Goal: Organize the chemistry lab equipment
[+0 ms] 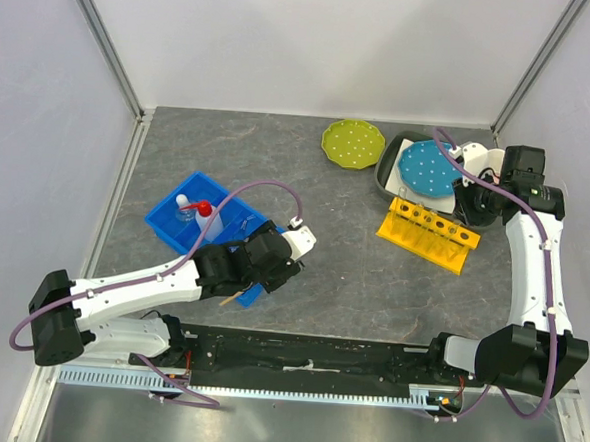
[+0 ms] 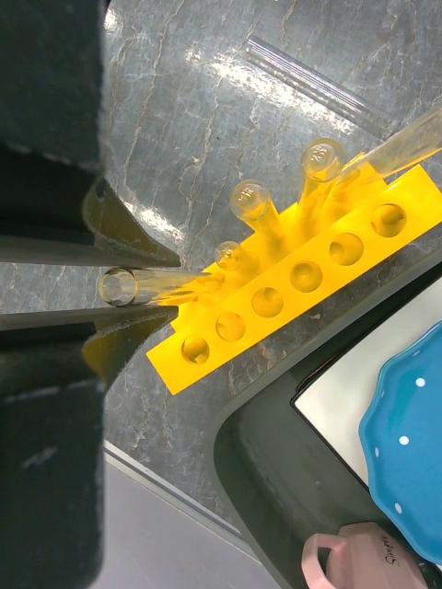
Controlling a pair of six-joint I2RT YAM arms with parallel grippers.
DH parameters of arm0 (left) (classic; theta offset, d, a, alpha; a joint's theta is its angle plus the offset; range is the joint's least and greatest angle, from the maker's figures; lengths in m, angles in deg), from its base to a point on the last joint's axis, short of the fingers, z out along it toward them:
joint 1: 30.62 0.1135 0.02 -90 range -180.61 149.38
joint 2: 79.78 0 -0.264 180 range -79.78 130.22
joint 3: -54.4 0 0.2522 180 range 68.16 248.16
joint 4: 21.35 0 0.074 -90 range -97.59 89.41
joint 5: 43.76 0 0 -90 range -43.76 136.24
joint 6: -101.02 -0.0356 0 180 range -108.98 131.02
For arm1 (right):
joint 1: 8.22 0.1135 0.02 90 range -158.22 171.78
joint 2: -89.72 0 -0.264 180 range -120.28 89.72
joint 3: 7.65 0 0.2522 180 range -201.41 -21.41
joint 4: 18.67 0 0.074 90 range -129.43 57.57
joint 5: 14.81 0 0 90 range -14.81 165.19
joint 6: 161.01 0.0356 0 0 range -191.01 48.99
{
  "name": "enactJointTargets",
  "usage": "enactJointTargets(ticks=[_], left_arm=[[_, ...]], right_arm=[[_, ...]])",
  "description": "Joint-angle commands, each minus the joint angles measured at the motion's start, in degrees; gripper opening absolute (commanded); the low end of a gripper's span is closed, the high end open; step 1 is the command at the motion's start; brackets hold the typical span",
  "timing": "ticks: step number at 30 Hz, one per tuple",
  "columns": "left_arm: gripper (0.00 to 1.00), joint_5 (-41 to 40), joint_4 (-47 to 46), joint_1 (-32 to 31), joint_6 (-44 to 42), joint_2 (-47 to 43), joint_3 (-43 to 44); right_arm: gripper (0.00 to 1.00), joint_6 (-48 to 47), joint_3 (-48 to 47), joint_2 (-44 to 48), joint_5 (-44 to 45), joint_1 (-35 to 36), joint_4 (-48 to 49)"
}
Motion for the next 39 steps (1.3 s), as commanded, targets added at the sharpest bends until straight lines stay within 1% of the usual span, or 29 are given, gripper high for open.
enactJointTargets(ticks=[1, 10, 22, 39], left_arm=[[0.83, -0.01, -0.15, -0.25, -2.09, 0.25, -0.08], [0.83, 0.25, -0.24, -0.34, -2.00, 0.78, -0.08], [0.83, 0.51, -0.15, -0.34, -2.00, 1.13, -0.08], [0.83, 1.04, -0.15, -0.43, -2.00, 1.65, -0.17]], right_arm=[[0.16, 0.36, -0.23, 0.81, -0.69, -0.23, -0.76], [0.16, 0.27, -1.82, 2.04, -0.86, -0.22, -1.99], [0.16, 0.18, -0.77, 2.57, -0.86, -0.23, -2.43], [0.17, -0.52, 4.77, 1.34, 0.90, -0.22, 3.64]])
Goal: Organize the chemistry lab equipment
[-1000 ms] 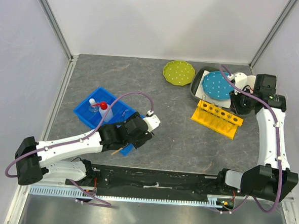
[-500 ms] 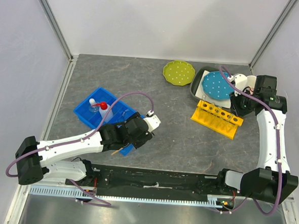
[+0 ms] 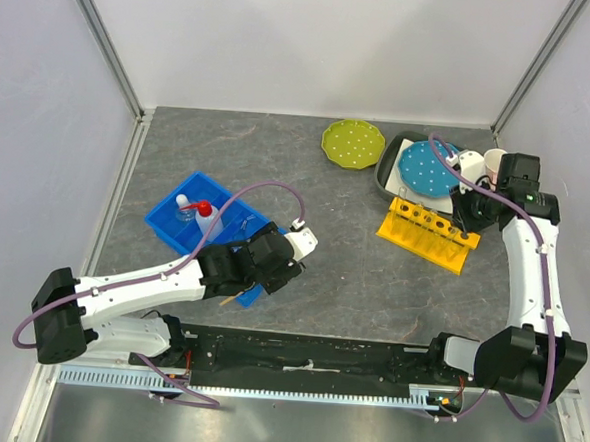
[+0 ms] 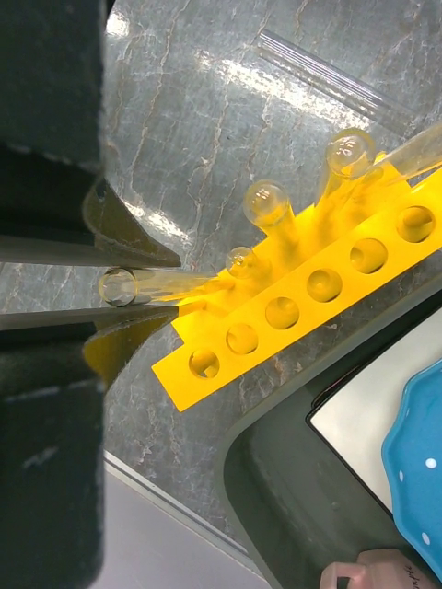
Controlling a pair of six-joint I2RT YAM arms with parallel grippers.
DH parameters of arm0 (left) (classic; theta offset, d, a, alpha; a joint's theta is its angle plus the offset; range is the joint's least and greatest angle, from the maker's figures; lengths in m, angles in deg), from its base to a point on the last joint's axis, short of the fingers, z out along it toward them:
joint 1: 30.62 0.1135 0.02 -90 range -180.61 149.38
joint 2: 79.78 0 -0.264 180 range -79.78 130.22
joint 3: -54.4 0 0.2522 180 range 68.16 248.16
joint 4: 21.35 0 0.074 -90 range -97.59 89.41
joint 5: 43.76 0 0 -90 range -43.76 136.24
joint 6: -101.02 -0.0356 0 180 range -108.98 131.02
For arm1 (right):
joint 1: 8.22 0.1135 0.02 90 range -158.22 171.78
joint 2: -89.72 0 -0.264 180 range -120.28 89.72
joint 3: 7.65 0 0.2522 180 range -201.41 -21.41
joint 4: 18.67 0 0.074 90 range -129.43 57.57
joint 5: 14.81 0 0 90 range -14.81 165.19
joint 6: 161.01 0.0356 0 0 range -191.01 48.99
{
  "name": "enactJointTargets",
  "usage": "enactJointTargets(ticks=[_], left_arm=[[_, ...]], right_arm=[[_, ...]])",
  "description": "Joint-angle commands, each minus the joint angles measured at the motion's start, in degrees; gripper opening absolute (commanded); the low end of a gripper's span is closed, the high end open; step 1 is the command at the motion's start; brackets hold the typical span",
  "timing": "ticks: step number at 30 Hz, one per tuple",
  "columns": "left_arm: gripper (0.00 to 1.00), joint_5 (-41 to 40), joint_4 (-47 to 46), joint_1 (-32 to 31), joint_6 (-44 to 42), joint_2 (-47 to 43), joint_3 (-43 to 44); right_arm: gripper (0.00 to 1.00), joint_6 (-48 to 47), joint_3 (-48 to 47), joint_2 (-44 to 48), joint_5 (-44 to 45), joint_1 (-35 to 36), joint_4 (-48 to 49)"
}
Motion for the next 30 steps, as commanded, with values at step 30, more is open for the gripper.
enactJointTargets(ticks=[30], left_arm=[[0.85, 1.99, -1.67, -0.28, -0.95, -4.48, -1.05]], right_arm=[[0.56, -0.99, 7.94, 2.29, -3.47, -0.14, 8.51]])
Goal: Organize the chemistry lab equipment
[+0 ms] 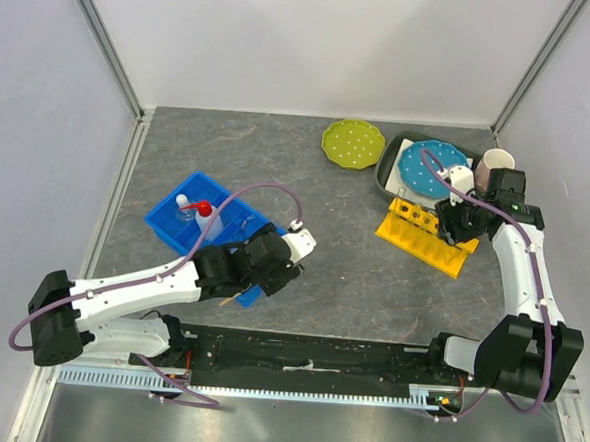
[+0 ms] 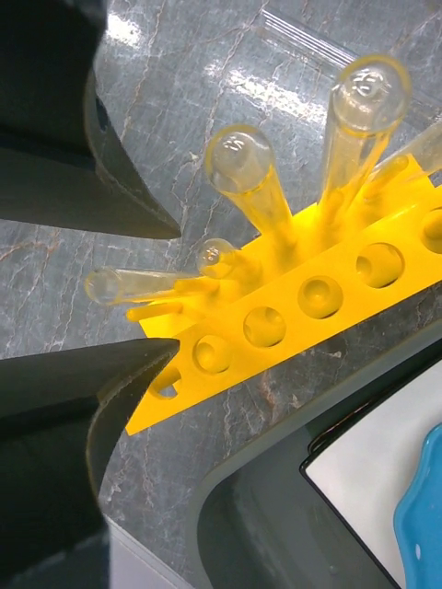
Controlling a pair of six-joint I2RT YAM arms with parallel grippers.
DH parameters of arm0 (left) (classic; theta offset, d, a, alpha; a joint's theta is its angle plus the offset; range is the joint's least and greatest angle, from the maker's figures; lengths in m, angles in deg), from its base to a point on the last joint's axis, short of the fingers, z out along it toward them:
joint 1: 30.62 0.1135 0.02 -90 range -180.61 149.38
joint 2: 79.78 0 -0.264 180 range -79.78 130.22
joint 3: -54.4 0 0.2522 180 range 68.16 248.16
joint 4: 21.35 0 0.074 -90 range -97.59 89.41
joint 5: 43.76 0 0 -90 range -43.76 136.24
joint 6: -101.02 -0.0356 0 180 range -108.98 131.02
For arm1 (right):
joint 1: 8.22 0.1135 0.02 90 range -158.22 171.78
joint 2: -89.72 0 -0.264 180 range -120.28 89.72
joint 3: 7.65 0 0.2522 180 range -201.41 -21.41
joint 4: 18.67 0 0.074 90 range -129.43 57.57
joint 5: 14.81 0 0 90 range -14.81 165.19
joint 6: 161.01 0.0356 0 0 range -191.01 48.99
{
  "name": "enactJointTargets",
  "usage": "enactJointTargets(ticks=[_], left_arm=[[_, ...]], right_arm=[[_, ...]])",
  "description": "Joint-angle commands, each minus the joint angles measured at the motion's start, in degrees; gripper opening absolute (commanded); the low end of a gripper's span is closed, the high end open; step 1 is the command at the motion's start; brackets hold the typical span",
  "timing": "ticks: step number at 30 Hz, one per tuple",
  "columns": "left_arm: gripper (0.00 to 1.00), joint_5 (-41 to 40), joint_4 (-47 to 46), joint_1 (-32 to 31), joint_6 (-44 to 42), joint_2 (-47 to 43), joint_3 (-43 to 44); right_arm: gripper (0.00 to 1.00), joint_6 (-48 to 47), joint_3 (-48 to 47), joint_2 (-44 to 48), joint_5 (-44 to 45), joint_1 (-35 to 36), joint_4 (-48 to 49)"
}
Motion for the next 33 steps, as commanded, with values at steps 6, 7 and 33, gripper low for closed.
enactJointTargets(ticks=[6, 7, 33], left_arm=[[0.95, 2.97, -4.78, 0.84, -0.25, -8.86, -1.12], [0.97, 3.68, -5.40, 1.54, 0.10, -10.35, -1.12], [1.00, 26.54, -33.27, 4.10, 44.93, -0.19, -7.63]], right_arm=[[0.81, 1.47, -6.83, 8.46, -3.98, -0.09, -2.65], [0.84, 1.73, -7.10, 10.12, -4.86, -0.18, -2.92], [0.98, 20.89, 20.06, 36.58, -34.05, -0.09, 19.30]])
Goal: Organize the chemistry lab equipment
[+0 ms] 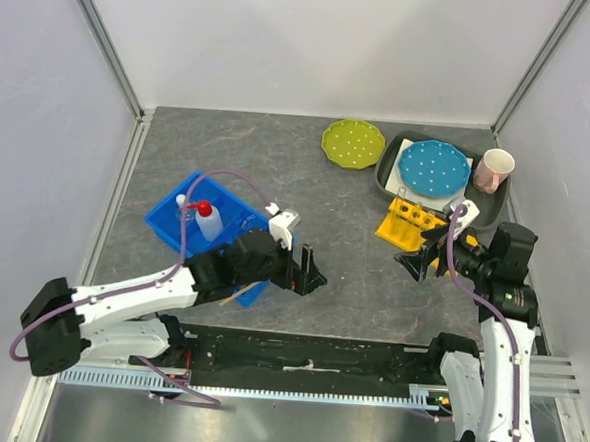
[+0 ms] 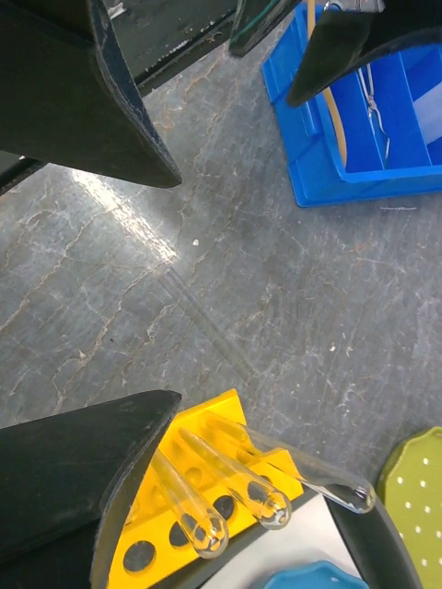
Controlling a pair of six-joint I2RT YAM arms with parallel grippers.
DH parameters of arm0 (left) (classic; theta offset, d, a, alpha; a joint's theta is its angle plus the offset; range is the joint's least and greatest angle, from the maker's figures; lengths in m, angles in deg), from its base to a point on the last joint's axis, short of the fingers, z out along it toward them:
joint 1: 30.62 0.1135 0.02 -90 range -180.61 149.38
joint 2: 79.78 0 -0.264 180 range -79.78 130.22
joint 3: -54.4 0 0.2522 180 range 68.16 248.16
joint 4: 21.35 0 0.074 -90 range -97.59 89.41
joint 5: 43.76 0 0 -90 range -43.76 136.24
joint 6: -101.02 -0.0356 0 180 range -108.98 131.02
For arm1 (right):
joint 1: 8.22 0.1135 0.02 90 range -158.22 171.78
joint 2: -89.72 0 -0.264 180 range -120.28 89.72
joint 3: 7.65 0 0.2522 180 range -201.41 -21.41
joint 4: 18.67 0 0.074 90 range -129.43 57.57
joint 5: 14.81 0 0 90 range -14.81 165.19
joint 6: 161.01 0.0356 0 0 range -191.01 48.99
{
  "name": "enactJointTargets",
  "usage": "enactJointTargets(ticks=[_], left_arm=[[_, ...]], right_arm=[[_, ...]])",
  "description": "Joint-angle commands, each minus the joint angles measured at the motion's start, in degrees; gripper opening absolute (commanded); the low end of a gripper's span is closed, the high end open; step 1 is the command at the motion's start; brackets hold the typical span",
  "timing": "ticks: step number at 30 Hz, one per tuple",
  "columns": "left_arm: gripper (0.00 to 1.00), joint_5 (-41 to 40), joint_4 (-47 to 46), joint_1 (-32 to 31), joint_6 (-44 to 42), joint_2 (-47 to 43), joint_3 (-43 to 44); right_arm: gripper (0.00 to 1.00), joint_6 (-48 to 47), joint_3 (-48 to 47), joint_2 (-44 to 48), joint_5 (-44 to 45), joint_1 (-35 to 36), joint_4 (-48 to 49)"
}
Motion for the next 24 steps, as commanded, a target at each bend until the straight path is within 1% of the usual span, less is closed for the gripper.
enactJointTargets(ticks=[1, 2, 5, 6, 10, 11, 13, 14, 17, 18, 20, 21, 22, 24], left_arm=[[1.00, 0.99, -4.83, -1.23, 6.86, 8.58, 4.33], [1.00, 0.55, -4.39, -1.67, 6.77, 10.53, 6.51], [1.00, -0.77, -0.36, -3.43, 5.98, 17.30, 11.52], [1.00, -3.12, 0.53, -3.70, 5.63, 18.80, 13.02], [1.00, -6.13, 6.49, -5.19, 4.40, 27.06, 20.32], [1.00, -6.92, 7.64, -5.63, 4.13, 30.29, 23.64], [1.00, -9.20, 10.54, -5.98, 2.99, 33.38, 27.17], [1.00, -10.00, 13.86, -6.07, 2.81, 36.71, 30.84], [1.00, -11.14, 17.74, -6.16, 2.11, 41.38, 37.28], [0.98, -11.15, 18.28, -6.16, 1.85, 44.44, 38.77], [0.95, -11.50, 21.17, -6.25, 1.85, 47.36, 43.43], [0.92, -12.63, 22.75, -6.33, 2.11, 50.42, 45.10], [0.90, -13.51, 24.08, -6.34, 2.28, 51.76, 48.34], [0.87, -15.88, 27.84, -6.42, 3.07, 55.44, 51.34]], right_arm=[[0.98, 4.85, 1.91, 2.32, -0.50, -0.09, 8.42], [0.98, 6.34, 2.36, 2.49, 0.90, -0.18, 9.83], [0.98, 6.88, 2.62, 2.75, 3.71, -0.18, 10.11], [0.98, 7.40, 2.80, 3.02, 3.98, -0.18, 10.28], [0.98, 8.02, 3.42, 3.72, 4.07, -0.27, 10.98], [0.98, 7.94, 3.42, 3.72, 3.99, -0.18, 10.99], [0.98, 8.11, 3.42, 3.81, 4.25, -0.18, 10.99], [0.98, 8.11, 3.42, 3.90, 4.34, -0.18, 11.07], [0.98, 8.20, 3.50, 4.51, 4.69, -0.27, 11.16], [0.98, 8.20, 3.50, 4.51, 4.69, -0.27, 11.16], [0.98, 8.20, 3.59, 4.78, 4.78, -0.18, 11.25], [0.98, 8.20, 3.59, 4.86, 4.86, -0.27, 11.25], [0.98, 8.37, 3.68, 4.95, 5.04, -0.27, 11.42], [0.98, 8.46, 3.77, 5.22, 5.30, -0.27, 11.51]])
